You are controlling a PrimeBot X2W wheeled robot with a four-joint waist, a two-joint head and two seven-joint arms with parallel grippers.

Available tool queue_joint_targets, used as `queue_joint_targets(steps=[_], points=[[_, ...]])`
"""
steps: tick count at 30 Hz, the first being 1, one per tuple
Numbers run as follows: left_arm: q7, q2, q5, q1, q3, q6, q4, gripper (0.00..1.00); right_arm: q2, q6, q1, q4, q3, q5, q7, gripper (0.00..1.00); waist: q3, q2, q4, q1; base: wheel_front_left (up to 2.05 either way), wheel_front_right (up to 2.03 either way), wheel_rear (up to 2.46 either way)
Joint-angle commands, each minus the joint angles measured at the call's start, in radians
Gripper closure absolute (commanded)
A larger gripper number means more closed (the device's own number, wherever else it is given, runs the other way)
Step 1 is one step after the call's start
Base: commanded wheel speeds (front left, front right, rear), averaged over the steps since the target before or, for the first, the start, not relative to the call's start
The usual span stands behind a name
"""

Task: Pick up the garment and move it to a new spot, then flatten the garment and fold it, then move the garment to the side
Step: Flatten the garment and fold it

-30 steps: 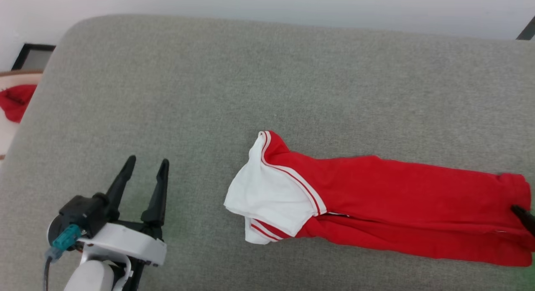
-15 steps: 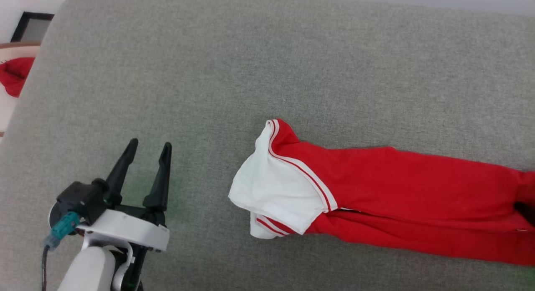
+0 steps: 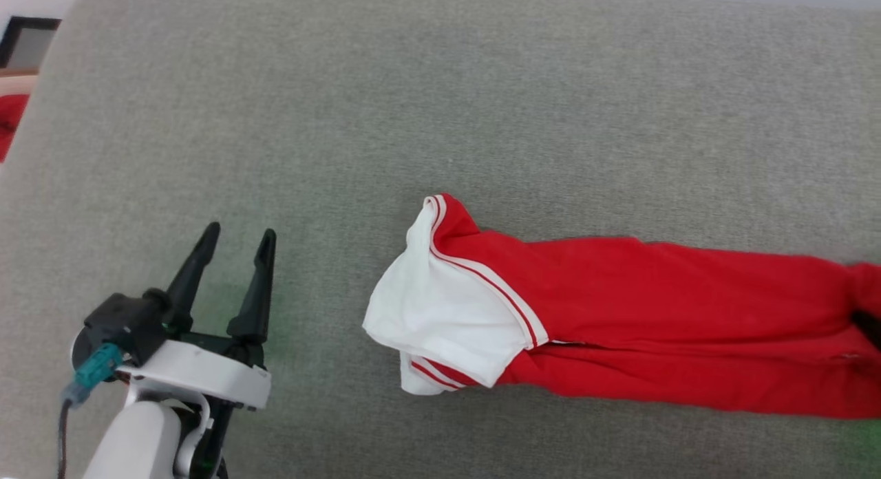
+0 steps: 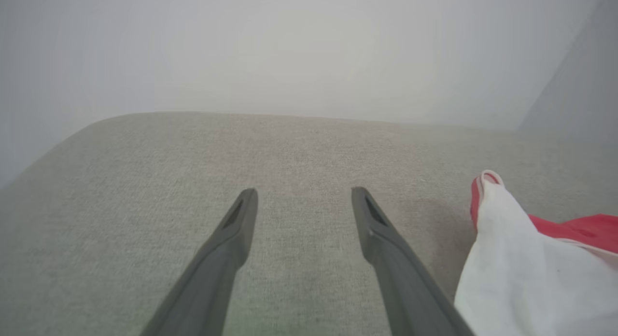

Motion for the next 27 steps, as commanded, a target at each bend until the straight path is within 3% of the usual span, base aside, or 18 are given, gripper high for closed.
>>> queue_joint_targets(steps=[1, 13, 21, 27], points=[[0.001, 0.008, 0.003, -0.003, 0.006, -0.002, -0.004, 0.00, -0.004, -0.002, -0.003, 0.013, -0.015, -0.012, -0.022, 1.00, -0.001, 0.0000, -0.023, 0.0000, 0.00, 0.00, 0.00], [0.001, 0.070, -0.011, 0.005, 0.016, -0.002, -0.037, 0.00, -0.059, -0.002, -0.035, 0.057, -0.138, -0.018, -0.178, 1.00, 0.022, 0.0000, -0.149, 0.0000, 0.00, 0.00, 0.00], [0.001, 0.105, -0.014, -0.010, 0.033, -0.002, -0.054, 0.00, -0.112, -0.002, -0.077, 0.113, -0.251, -0.063, -0.236, 1.00, 0.046, 0.0000, -0.192, 0.0000, 0.00, 0.00, 0.00], [0.001, 0.097, -0.012, -0.004, 0.019, -0.002, -0.042, 0.00, -0.142, -0.002, -0.091, 0.155, -0.200, -0.038, -0.253, 1.00, 0.028, 0.0000, -0.195, 0.0000, 0.00, 0.00, 0.00]])
